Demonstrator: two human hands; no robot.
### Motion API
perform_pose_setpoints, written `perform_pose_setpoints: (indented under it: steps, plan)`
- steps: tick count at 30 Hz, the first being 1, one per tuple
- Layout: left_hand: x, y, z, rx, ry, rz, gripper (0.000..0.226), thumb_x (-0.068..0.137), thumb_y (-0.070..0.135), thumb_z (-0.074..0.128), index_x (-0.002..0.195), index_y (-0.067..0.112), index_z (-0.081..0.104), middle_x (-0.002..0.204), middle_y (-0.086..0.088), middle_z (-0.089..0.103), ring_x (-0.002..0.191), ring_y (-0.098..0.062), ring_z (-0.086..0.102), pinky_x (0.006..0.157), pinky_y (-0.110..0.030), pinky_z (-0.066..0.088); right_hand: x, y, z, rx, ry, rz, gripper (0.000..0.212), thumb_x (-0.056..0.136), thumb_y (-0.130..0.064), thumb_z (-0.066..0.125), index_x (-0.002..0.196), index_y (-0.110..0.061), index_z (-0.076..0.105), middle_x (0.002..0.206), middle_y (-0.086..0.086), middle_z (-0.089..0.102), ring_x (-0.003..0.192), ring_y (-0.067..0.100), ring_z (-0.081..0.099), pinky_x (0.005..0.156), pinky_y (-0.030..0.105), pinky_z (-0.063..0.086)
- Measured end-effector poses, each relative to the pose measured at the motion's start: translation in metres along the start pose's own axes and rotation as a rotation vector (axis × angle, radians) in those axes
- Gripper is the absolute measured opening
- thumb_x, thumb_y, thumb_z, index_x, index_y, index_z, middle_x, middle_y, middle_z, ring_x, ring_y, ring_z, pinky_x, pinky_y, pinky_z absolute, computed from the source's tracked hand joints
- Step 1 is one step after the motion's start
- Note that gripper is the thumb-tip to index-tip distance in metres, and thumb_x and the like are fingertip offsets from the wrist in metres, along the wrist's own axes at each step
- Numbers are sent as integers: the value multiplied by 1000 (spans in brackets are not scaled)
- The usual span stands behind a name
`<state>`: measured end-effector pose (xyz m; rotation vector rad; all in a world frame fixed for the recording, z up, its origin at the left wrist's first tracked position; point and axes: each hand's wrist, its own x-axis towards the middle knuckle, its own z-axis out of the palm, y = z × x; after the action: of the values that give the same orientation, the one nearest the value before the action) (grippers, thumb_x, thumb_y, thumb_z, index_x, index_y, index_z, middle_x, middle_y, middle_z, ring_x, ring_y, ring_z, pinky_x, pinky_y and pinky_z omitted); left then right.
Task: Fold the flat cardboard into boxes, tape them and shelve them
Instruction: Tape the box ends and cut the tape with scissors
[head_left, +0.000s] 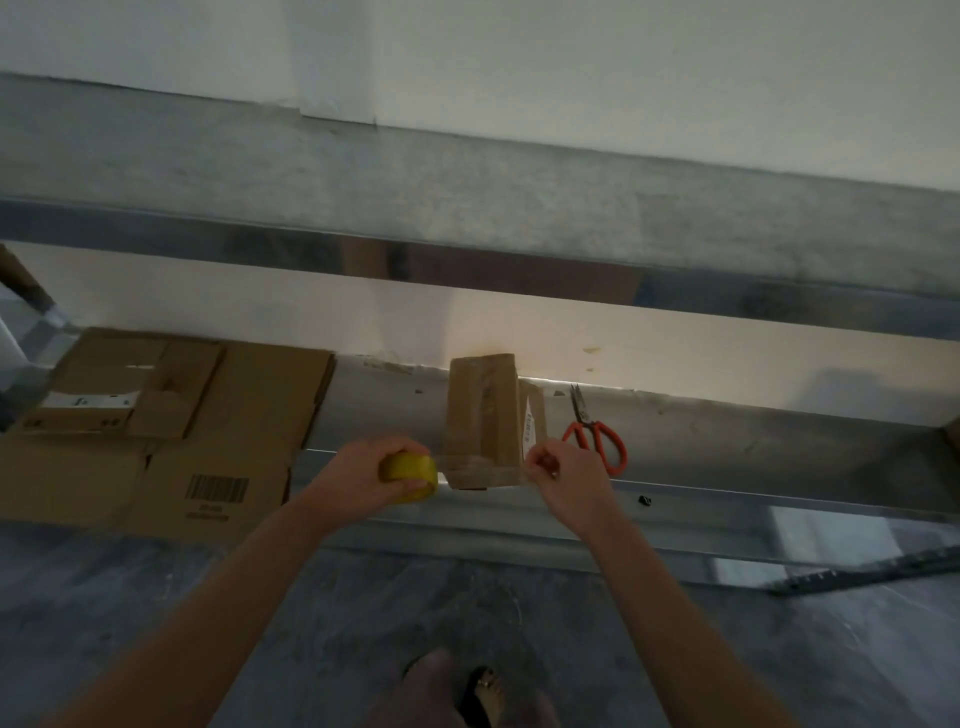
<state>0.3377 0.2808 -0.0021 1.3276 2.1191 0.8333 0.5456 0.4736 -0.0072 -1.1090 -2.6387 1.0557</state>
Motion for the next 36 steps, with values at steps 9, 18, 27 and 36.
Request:
perform_pose_setpoints:
  steps: [9,18,27,36]
  plan:
    - [9,1,-4,-223,-73,-72,31,72,41,82,95,46,62,98,23,62,93,1,59,69,-13,50,10,9,-13,-9,3,45,6,90,-22,68,91,-27,65,80,-21,57,75,-9,53,63,2,36]
    - [2,-6,-7,96,41,-88,23,80,34,76,96,33,60,98,14,60,90,-5,55,71,-20,39,9,7,-9,-47,-3,-26,5,88,-18,71,92,-20,71,73,-24,56,70,-12,53,65,-4,37]
    - [-3,-19,-3,19,-48,-54,27,85,36,71,110,35,60,110,18,60,93,1,54,81,-21,45,22,9,-24,-102,-32,0,16,87,-16,70,81,-30,64,91,-10,66,89,6,59,73,13,42]
    - [18,-34,11,251,-54,-125,39,83,45,68,118,27,62,120,7,52,107,-13,52,90,-30,43,32,19,-14,-165,-58,39,6,87,-21,71,91,-24,70,89,-13,61,88,5,56,67,10,35]
